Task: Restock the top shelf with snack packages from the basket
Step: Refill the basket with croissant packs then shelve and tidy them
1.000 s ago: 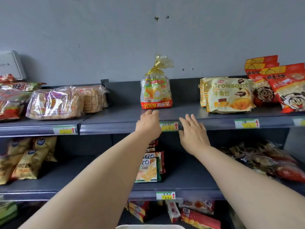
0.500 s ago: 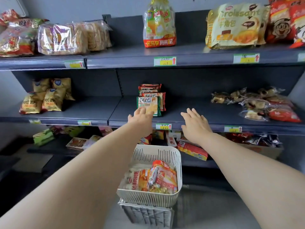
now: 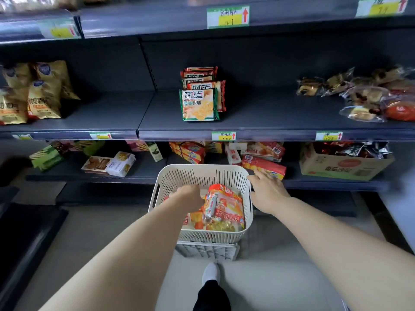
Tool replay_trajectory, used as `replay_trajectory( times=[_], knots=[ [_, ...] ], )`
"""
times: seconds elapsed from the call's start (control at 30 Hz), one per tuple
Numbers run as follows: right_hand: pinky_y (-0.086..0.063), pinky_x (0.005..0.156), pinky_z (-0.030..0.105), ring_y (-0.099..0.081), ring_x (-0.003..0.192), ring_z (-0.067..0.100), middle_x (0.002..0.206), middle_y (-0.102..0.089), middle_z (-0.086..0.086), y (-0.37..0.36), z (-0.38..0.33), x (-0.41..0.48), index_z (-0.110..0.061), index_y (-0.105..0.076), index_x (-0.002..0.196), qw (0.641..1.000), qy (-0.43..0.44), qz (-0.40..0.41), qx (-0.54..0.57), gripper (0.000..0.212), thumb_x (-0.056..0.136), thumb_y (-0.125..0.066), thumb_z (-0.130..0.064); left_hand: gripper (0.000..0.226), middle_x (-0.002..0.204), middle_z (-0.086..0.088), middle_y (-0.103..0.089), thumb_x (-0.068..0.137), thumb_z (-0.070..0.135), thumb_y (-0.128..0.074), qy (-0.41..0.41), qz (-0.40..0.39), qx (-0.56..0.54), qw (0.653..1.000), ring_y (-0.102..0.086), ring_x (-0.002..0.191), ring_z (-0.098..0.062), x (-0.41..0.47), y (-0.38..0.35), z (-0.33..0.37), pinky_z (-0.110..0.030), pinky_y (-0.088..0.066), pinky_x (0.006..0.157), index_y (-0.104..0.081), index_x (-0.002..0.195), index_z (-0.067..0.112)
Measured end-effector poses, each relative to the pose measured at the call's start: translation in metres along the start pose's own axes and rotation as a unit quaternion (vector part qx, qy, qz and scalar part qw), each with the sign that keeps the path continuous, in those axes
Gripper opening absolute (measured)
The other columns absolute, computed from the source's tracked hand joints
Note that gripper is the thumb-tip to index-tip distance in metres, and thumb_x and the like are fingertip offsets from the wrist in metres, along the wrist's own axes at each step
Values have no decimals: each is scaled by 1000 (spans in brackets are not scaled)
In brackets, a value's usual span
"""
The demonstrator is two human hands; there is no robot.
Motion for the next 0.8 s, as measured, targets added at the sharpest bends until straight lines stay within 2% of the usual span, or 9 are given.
replay_trajectory(
  times=[0.1,0.2,0.23,0.3,0.33,0.4,0.5,0.63,0.8],
  knots=[
    [-19,118,47,-4,150,25,162,-12,7,-14,-7,14,-14,-32,148,1000,-6,-26,13,51,99,-45,-21,49,126,-9,-61,95,38,-57,-6,-26,-28,999,-63,106,-24,27,-18,-4,-35,-55,92,-54,136,12],
    [-19,117,46,-7,149,24,159,-20,7,-28,-13,28,-16,-35,146,999,-5,-37,17,49,98,-45,-18,47,125,-11,-62,96,37,-56,-8,-55,-60,997,-62,107,-25,52,-31,-5,-29,-51,89,-56,134,8],
    [-18,118,45,-8,149,24,158,-21,6,-33,-15,32,-18,-33,148,999,-4,-42,21,52,98,-45,-16,44,121,-11,-64,97,33,-55,-12,-69,-80,994,-61,102,-23,59,-35,-4,-27,-50,82,-58,132,7],
    [-14,119,46,-7,149,23,159,-19,4,-43,-16,41,-25,-25,151,998,-9,-56,37,59,97,-45,-12,41,94,-6,-63,100,28,-53,-7,-97,-117,988,-57,77,-18,68,-43,-3,-18,-45,56,-57,130,2],
    [-13,119,45,-6,150,24,160,-19,4,-48,-15,45,-28,-23,152,997,-15,-63,42,62,97,-45,-11,41,79,-3,-56,101,26,-52,4,-113,-135,984,-52,64,-14,72,-49,-5,-15,-41,43,-55,131,-1],
    [-14,120,45,-8,149,24,159,-21,4,-58,-11,56,-29,-22,152,996,-30,-73,46,63,96,-45,-12,38,69,0,-44,102,21,-51,20,-140,-157,977,-45,54,-10,83,-62,-8,-12,-34,29,-53,130,-4],
    [-19,118,43,-13,147,24,157,-24,6,-68,-6,69,-21,-31,149,994,-55,-83,54,56,95,-47,-15,21,71,-1,-46,101,23,-53,61,-163,-189,966,-44,52,-9,113,-86,-18,-15,-36,32,-58,105,2],
    [-14,119,40,-10,148,24,158,-20,7,-79,-2,79,-15,-36,146,991,-61,-98,60,51,96,-48,-18,32,63,1,-41,101,39,-50,97,-184,-208,956,-34,48,-8,136,-108,-26,-11,-26,29,-52,90,10],
    [-24,114,38,-15,148,25,159,-21,6,-87,-4,88,-16,-42,140,995,-38,-79,52,47,94,-49,-15,34,73,0,-46,96,40,-59,118,-240,-242,933,-38,56,-9,149,-131,-24,-19,-37,50,-57,109,9]
  ],
)
Point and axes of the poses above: each hand's wrist, its own x-axis towards the middle knuckle, its own y-axis out of the back of the hand, z = x × y, the point moved 8 cm from there along x, towards the middle knuckle
